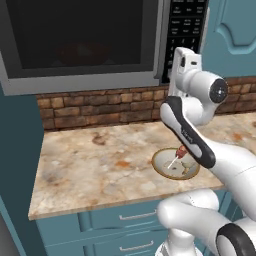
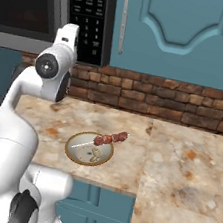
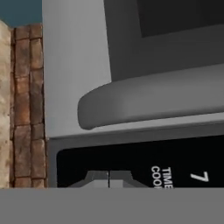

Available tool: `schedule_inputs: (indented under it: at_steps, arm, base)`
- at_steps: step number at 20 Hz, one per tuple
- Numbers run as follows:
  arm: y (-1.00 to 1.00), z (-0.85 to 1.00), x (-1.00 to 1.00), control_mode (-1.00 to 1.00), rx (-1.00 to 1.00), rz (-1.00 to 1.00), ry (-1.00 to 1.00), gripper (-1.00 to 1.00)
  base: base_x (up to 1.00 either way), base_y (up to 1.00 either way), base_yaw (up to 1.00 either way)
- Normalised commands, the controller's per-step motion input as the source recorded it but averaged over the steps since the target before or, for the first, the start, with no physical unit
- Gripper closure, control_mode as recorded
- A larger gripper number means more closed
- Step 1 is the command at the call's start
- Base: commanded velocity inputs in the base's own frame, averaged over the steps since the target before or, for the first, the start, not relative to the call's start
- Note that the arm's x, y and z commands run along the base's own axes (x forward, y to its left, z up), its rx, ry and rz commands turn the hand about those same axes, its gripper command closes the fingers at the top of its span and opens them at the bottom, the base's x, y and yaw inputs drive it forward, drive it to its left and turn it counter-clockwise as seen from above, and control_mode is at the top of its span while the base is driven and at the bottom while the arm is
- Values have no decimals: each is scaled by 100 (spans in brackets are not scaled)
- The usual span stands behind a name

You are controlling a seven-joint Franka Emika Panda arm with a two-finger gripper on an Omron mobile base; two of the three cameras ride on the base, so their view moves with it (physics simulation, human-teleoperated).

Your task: Place the bowl containing the shrimp and garlic in the microwave. Close the microwave door and press the start button to microwave the meal.

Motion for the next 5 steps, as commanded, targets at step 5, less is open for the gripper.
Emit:
schedule_inputs:
  at_steps: [5]
  arm:
    - [-26,0,17,-100,0,-17,0,100]
  base:
    - [0,0,0]
